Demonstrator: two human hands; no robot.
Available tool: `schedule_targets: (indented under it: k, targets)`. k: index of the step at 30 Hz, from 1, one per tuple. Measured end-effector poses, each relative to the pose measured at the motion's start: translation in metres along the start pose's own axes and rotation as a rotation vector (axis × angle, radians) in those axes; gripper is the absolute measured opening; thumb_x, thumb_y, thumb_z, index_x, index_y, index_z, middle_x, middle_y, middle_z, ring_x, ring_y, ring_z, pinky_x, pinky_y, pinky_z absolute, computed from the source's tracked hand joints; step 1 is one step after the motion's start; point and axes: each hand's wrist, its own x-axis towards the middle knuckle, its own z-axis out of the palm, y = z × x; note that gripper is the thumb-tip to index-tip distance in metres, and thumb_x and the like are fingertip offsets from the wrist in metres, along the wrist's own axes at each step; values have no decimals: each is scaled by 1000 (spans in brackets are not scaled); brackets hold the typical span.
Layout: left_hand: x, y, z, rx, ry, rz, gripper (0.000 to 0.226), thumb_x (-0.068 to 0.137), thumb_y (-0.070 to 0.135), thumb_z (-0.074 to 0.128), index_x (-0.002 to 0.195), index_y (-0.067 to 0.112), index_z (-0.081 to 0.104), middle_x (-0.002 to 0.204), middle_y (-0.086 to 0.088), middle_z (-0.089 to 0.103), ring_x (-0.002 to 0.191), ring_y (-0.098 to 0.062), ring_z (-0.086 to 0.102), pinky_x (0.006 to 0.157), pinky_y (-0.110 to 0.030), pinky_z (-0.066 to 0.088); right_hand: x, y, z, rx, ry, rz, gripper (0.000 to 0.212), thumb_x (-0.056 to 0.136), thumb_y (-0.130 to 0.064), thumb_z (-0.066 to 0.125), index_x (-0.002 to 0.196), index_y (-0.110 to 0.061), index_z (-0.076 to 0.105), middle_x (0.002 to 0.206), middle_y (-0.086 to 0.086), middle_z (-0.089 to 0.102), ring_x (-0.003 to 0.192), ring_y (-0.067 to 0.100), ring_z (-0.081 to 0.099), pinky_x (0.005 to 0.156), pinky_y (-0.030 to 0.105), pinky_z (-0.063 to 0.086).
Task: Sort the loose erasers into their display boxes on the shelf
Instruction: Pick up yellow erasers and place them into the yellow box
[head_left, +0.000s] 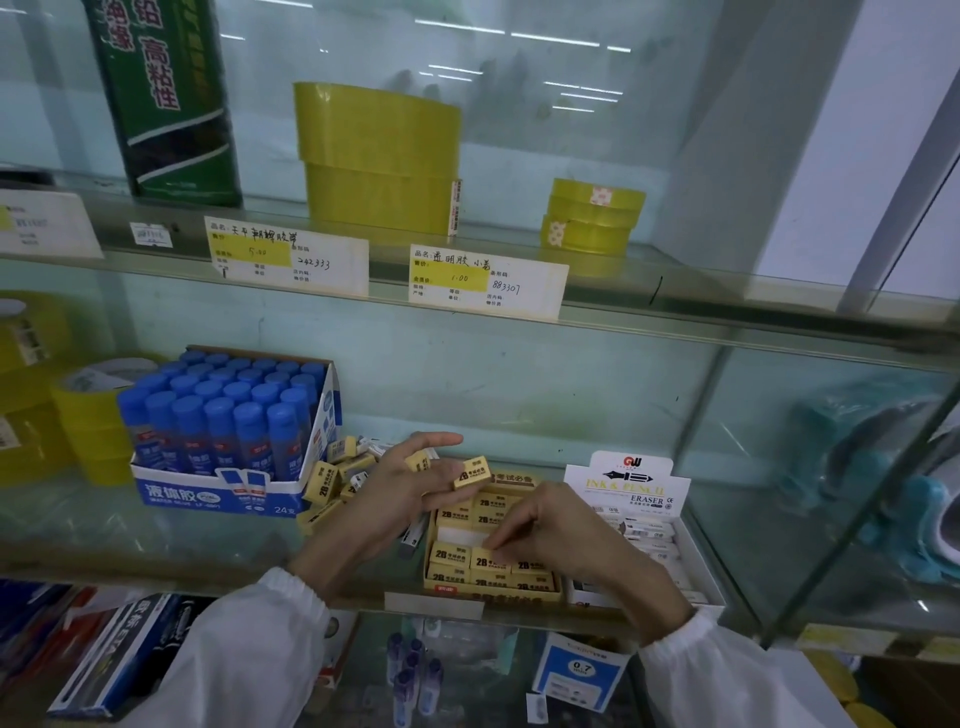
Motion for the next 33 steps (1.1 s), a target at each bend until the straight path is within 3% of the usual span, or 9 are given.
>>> schedule_targets:
  k: [6,9,12,16,20,24,27,30,33]
  targets:
    - [-1,0,3,131,-28,24,26,93,7,64,118,0,67,98,-21,73,90,-36,73,82,-40,63,3,4,0,-73,-44,-48,13,80,-8,77,92,-12,79,99,-1,75,92,10,67,85,26,56]
    - [-1,-4,-2,271,-36,52,20,97,16,60,110,8,75,84,-18,60,66,-24,52,56,-34,40,7,1,-1,-35,42,-63,12,81,-9,75,90,-15,80,90,-5,74,82,6,66,75,20,54]
    - [-1,-7,-6,326,-73,61,23,100,18,56,108,10,77,74,-16,58,62,-22,45,56,-34,31,10,-2,0,221,356,57,17,82,-25,77,99,-24,74,80,-4,76,71,6,68,69,23,54]
    - [-3,-5,-2,359,-103,77,24,99,16,59,114,12,76,90,-35,63,80,-32,56,70,-43,41,12,-3,13,201,366,-27,32,78,-23,81,107,-25,69,78,2,74,69,15,67,66,30,56]
    - [-3,-4,1,362,-108,99,24,98,8,57,116,9,74,79,-14,68,73,-23,63,64,-30,51,12,-3,12,239,432,-35,25,78,-11,80,98,-23,72,77,-2,71,69,7,66,66,22,55]
    - [1,-6,-2,367,12,101,23,94,17,67,115,11,60,59,0,50,54,-17,41,48,-24,35,9,4,9,226,432,4,13,82,-14,77,93,-20,76,80,-1,73,75,13,66,70,26,54]
    - [1,-4,-2,262,-28,54,31,87,9,72,111,8,52,73,-4,52,57,-14,38,53,-28,30,5,5,13,65,355,4,6,85,-21,74,89,-24,77,79,-8,73,71,3,64,67,21,53]
    - [0,1,-2,-31,-111,3,34,72,4,52,106,3,54,98,-18,58,69,-19,49,56,-30,34,5,5,15,23,310,17,5,85,-24,74,89,-22,77,82,-9,74,75,2,65,73,25,56]
    - [2,2,-7,-29,-69,15,48,81,0,40,125,-4,58,105,-20,60,81,-20,59,65,-32,42,7,1,14,43,289,31,6,84,-25,75,88,-20,77,84,-8,75,77,4,68,76,29,59]
